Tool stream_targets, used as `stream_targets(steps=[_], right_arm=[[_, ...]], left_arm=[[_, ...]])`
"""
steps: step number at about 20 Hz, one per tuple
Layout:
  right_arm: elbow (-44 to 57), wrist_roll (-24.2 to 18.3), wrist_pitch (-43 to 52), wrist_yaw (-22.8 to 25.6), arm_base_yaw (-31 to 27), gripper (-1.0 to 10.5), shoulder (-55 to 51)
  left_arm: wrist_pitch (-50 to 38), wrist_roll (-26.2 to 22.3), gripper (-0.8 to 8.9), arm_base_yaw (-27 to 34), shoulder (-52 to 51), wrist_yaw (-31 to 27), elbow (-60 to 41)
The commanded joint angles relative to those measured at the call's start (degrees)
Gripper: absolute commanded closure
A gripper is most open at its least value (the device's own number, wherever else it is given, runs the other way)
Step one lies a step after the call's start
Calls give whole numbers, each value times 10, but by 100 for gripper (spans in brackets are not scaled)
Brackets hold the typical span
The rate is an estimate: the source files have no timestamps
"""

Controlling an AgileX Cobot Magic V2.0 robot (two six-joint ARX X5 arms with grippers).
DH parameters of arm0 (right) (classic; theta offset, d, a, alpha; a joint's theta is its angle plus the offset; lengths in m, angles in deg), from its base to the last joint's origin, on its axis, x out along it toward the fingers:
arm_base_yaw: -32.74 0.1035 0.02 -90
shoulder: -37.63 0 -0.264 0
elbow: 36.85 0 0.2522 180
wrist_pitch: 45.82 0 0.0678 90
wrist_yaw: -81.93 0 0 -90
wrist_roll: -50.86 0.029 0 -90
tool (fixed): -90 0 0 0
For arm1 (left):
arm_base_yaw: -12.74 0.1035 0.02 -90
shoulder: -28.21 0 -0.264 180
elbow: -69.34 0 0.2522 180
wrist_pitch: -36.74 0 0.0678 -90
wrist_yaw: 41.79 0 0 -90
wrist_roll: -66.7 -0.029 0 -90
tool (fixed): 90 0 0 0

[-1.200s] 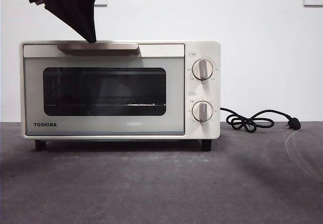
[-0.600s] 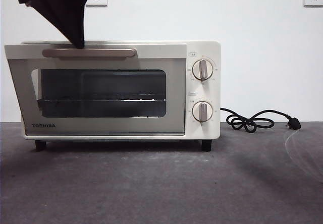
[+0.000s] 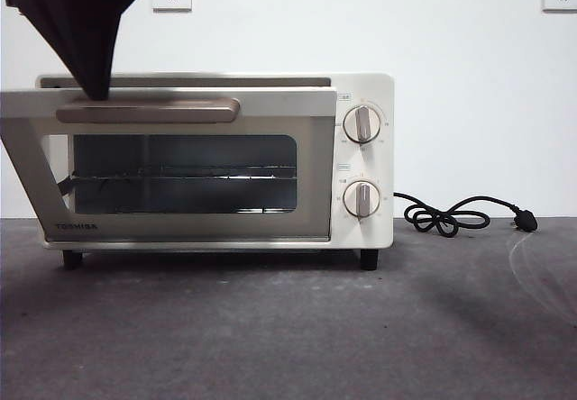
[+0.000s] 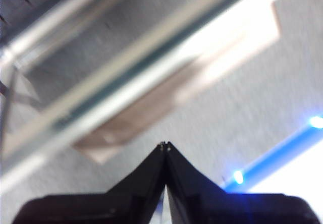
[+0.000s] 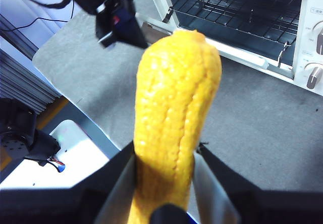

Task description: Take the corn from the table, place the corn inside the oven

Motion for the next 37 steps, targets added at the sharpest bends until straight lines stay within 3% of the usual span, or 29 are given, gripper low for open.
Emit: stream_targets(steps=[1, 6, 13, 21, 27, 31, 37], right_arm=[[-1, 6, 2, 0, 1, 962, -1], [-1, 6, 2, -2, 1, 962, -1], [-1, 4, 20, -5, 1, 962, 5], [-1, -46, 210, -101, 2, 962, 87], [-1, -167, 356, -87, 19, 962, 183], [-2, -257, 421, -15, 39, 962, 249], [-2, -340, 451, 44, 55, 962, 312]], left_arm=[[13, -7, 819, -15, 5, -1, -6], [12, -6, 819, -60, -31, 50, -6], [-27, 17, 819, -127, -157, 54, -6], [-144, 49, 819, -137, -326, 50, -6], [-158, 60, 819, -137, -424, -73, -6], [-158, 69, 819, -137, -478, -137, -6], [-157, 71, 819, -137, -522, -188, -6]])
